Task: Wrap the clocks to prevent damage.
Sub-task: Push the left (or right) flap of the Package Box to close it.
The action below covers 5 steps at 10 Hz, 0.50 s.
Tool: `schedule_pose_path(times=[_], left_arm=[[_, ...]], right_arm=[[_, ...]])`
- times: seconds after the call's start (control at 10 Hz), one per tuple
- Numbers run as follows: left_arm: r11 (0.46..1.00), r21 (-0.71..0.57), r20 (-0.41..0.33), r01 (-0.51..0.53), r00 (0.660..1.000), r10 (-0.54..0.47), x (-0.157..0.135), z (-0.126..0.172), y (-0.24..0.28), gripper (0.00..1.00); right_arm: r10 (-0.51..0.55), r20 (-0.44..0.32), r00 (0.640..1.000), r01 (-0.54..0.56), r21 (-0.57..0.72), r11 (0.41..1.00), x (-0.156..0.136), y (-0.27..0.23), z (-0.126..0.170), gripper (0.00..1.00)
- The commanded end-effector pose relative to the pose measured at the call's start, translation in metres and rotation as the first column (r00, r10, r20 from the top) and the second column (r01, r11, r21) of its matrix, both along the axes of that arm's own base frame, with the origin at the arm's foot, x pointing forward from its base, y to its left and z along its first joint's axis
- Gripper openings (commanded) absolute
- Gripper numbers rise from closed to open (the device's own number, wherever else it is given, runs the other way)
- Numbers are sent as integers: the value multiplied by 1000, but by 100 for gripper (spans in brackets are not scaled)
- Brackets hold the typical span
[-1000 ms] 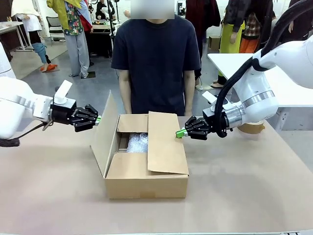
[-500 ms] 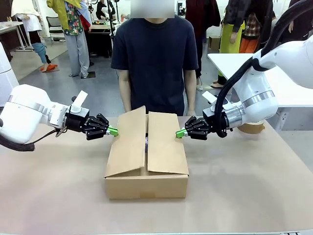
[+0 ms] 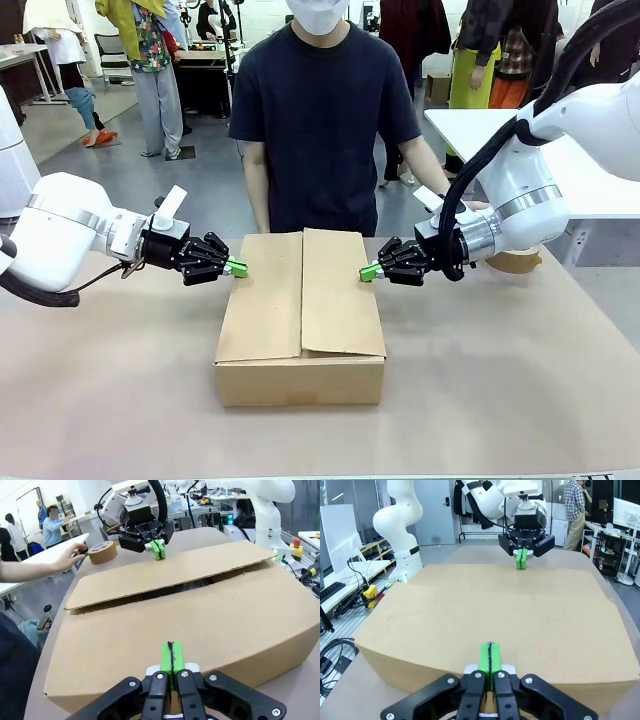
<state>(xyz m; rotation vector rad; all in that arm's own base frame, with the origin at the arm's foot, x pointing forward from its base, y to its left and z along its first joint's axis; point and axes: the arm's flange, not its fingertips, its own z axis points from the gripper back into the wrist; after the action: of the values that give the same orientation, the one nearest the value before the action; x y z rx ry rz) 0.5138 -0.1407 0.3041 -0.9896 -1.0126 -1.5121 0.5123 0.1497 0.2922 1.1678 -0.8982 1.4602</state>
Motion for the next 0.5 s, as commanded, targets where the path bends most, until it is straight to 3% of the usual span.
schedule_pose_path(times=[0.0, 0.4], left_arm=[[998, 55, -1, 7, 1000, -7, 5, -13, -10, 1], [994, 106, -19, 0, 1000, 2, 2, -9, 1, 1]], right_arm=[[-8, -3, 1000, 8, -10, 1000, 0, 1, -5, 1], [-8, -3, 1000, 8, -10, 1000, 0, 1, -5, 1]])
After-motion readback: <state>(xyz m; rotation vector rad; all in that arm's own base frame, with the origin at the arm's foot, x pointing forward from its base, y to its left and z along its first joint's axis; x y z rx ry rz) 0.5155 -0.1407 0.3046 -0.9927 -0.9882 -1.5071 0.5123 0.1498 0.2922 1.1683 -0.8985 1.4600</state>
